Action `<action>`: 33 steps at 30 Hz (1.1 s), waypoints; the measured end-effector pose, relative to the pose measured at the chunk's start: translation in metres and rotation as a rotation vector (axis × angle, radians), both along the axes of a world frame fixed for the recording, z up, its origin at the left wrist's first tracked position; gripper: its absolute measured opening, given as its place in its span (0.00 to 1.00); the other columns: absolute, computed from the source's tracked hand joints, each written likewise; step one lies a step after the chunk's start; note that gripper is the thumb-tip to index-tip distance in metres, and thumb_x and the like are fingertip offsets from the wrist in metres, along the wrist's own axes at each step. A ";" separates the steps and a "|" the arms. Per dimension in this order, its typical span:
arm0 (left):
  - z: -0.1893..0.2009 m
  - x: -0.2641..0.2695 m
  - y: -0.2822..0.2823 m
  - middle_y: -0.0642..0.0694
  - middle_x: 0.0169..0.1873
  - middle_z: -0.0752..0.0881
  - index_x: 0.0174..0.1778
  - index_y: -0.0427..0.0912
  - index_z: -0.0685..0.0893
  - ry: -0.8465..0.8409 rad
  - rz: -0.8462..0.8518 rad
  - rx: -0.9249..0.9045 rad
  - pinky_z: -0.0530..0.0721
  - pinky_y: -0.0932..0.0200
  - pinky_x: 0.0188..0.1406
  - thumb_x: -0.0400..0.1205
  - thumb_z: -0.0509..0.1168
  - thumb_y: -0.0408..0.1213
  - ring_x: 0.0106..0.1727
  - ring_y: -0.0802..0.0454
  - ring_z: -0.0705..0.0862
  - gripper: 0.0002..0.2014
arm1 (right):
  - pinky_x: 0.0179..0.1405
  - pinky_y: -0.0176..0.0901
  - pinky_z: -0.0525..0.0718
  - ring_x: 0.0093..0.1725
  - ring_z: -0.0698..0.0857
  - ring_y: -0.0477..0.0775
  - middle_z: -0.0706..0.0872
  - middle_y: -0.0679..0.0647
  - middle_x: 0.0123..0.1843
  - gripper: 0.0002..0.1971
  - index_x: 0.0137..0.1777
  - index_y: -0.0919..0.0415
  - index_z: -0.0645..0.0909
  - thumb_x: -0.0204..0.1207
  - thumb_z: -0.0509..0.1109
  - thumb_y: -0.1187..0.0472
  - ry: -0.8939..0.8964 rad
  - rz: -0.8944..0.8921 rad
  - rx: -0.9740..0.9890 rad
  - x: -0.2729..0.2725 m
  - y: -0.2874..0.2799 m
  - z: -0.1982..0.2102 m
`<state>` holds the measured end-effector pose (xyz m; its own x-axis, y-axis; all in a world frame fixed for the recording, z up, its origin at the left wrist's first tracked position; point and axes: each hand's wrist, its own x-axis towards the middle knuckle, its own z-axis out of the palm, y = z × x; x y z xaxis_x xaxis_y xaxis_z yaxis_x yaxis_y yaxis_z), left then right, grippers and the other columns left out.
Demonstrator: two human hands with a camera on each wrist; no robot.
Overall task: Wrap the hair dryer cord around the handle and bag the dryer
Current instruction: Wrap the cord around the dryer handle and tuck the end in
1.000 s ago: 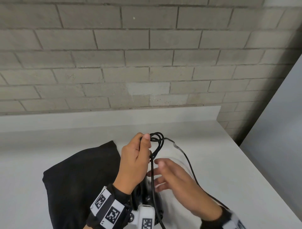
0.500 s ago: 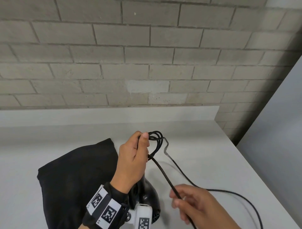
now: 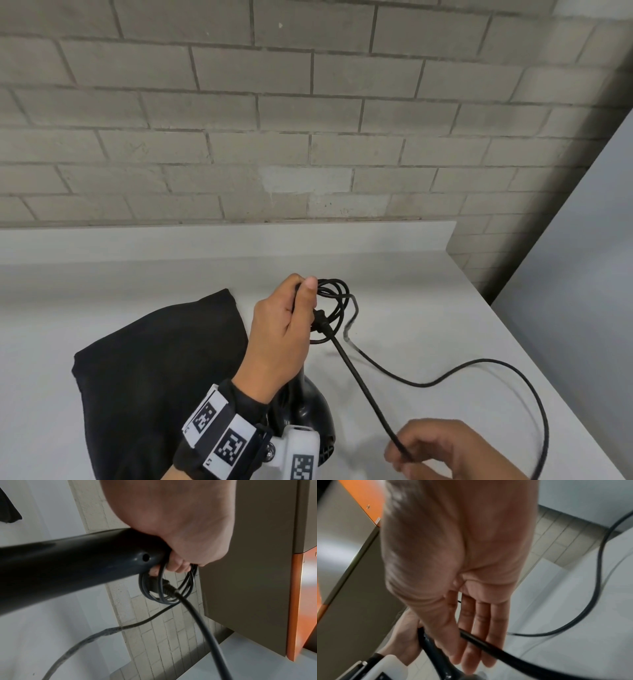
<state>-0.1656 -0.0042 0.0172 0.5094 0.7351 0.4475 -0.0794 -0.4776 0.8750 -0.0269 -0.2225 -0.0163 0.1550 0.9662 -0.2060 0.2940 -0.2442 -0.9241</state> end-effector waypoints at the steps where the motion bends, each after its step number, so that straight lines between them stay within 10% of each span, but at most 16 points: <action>1: 0.000 0.000 0.000 0.56 0.20 0.67 0.31 0.58 0.73 -0.003 0.000 0.003 0.68 0.63 0.24 0.84 0.54 0.59 0.22 0.58 0.65 0.18 | 0.55 0.38 0.82 0.46 0.88 0.53 0.89 0.62 0.48 0.09 0.50 0.55 0.88 0.74 0.73 0.67 0.057 0.023 0.007 -0.005 0.006 0.003; 10: 0.002 -0.001 -0.001 0.53 0.20 0.69 0.32 0.60 0.73 0.037 0.034 0.072 0.69 0.49 0.21 0.86 0.53 0.59 0.21 0.55 0.67 0.17 | 0.24 0.34 0.70 0.22 0.68 0.45 0.78 0.51 0.26 0.09 0.53 0.53 0.84 0.84 0.63 0.53 0.308 -0.143 0.274 -0.046 0.076 0.030; 23: -0.001 -0.007 0.000 0.53 0.21 0.65 0.30 0.60 0.72 0.008 0.051 0.014 0.63 0.53 0.21 0.85 0.53 0.60 0.22 0.52 0.63 0.18 | 0.29 0.32 0.68 0.25 0.70 0.48 0.72 0.53 0.22 0.34 0.26 0.56 0.78 0.64 0.60 0.22 -0.034 -0.349 0.224 0.002 0.000 0.012; 30: -0.001 -0.008 0.001 0.54 0.21 0.65 0.30 0.60 0.71 0.011 0.045 0.018 0.64 0.54 0.21 0.85 0.53 0.60 0.22 0.53 0.63 0.18 | 0.28 0.33 0.70 0.22 0.72 0.41 0.75 0.46 0.18 0.26 0.18 0.50 0.75 0.81 0.68 0.54 -0.342 -0.282 -0.044 0.027 -0.003 -0.030; 33: 0.000 -0.006 0.000 0.54 0.21 0.66 0.30 0.59 0.71 0.014 0.048 0.026 0.65 0.50 0.20 0.85 0.53 0.60 0.22 0.52 0.64 0.18 | 0.34 0.26 0.74 0.33 0.78 0.39 0.82 0.39 0.32 0.09 0.35 0.38 0.78 0.72 0.74 0.52 -0.555 -0.262 0.007 0.031 0.009 -0.040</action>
<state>-0.1720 -0.0040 0.0169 0.4800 0.7470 0.4600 -0.0437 -0.5033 0.8630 0.0037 -0.2133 -0.0563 0.4699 0.8825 -0.0206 0.6629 -0.3682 -0.6520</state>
